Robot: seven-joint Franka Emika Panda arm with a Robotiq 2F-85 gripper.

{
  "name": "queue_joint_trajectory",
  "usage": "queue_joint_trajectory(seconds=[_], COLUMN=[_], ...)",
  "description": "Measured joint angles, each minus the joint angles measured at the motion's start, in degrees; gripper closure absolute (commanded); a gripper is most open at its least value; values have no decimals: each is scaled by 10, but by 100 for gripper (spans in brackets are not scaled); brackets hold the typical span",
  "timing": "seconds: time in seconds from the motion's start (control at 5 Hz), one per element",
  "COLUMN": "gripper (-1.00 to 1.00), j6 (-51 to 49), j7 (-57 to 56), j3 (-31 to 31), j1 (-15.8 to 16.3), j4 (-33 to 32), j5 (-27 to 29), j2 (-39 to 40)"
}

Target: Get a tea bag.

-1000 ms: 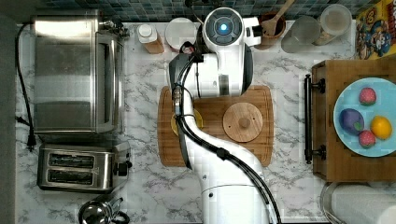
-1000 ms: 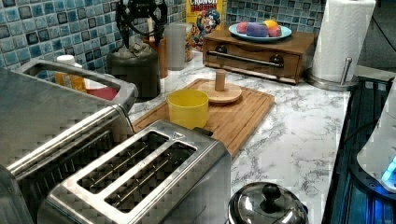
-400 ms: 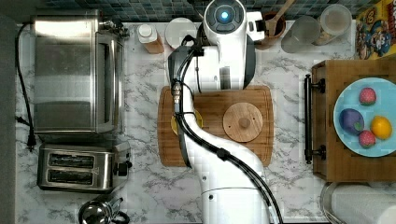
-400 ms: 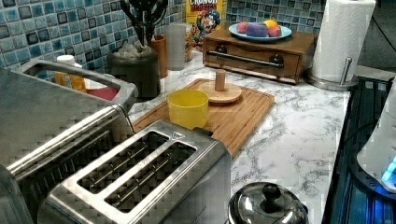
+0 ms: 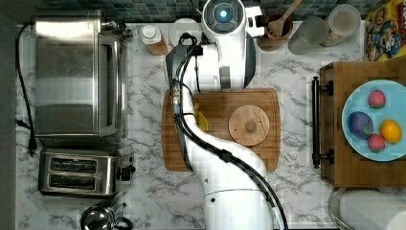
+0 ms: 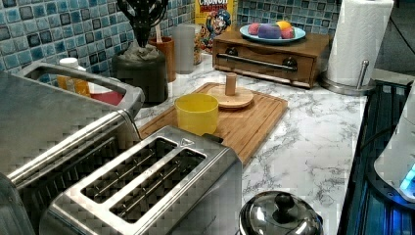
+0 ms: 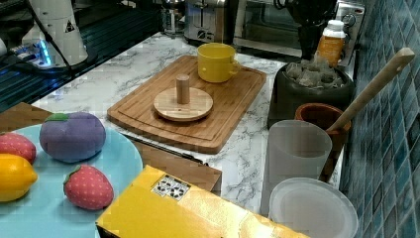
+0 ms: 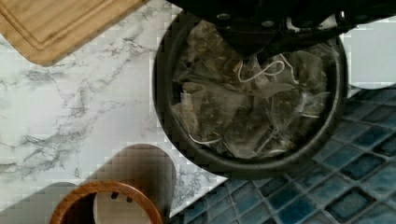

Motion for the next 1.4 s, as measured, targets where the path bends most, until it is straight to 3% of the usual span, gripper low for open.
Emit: queue_joint_trajectory(seconds=[0.4,1.0,1.4], gripper=[100,100,100], j6=[30,-142,-108], j7=[-2,-36,-65], j3=[5,13,12], j1=[-7,-12,-16], j4=[-17,-36,-172], j5=[42,43,53], j2=[-34,-135,-235])
